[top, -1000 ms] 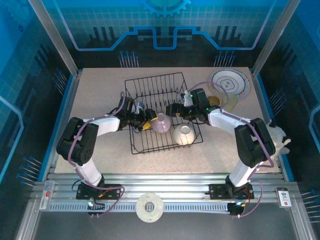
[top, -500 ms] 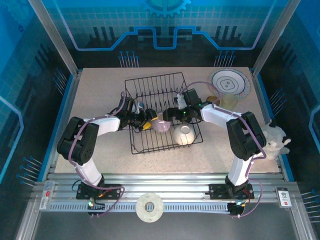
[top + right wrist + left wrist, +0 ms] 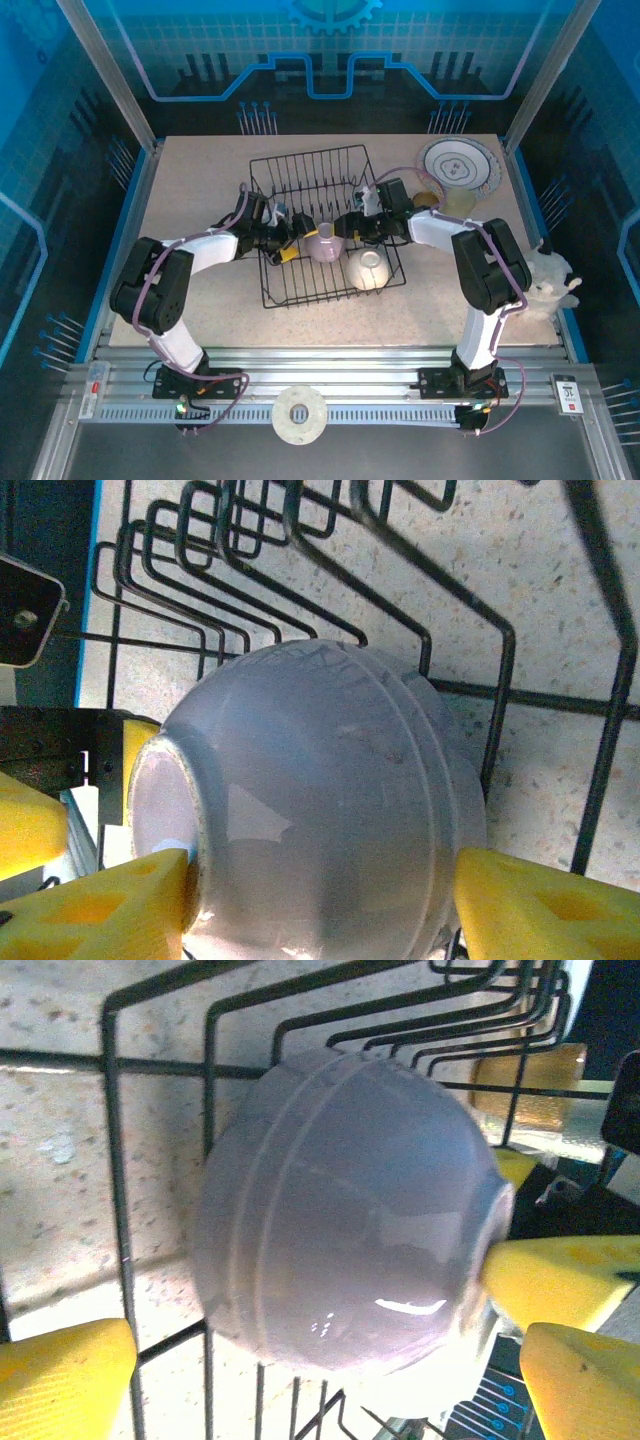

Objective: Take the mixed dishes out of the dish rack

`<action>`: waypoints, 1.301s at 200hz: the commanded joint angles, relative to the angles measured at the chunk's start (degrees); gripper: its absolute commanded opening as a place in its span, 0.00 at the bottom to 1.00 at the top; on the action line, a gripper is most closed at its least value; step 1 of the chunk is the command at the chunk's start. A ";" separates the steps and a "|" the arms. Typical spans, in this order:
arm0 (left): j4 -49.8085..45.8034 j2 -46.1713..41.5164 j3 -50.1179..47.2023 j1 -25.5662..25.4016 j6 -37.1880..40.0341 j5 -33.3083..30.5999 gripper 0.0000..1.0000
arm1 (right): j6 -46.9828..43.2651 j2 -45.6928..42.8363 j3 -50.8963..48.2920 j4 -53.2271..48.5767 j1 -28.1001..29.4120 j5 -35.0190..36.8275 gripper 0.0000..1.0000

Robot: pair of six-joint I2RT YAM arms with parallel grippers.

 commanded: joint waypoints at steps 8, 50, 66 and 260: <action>-5.00 -2.62 1.49 0.26 3.02 -1.67 0.99 | 2.22 5.23 -4.49 -2.64 -1.96 2.22 0.66; 0.60 -0.39 0.83 0.25 0.91 2.58 0.99 | 7.85 8.41 -8.61 6.64 -4.32 -3.64 0.62; 1.69 0.38 0.83 0.25 0.76 3.32 0.99 | 7.98 9.04 -8.95 7.11 -4.41 -3.49 0.62; 3.18 4.18 -0.14 -0.25 -0.17 3.12 0.93 | -4.31 -0.70 0.55 -10.30 4.82 8.07 0.90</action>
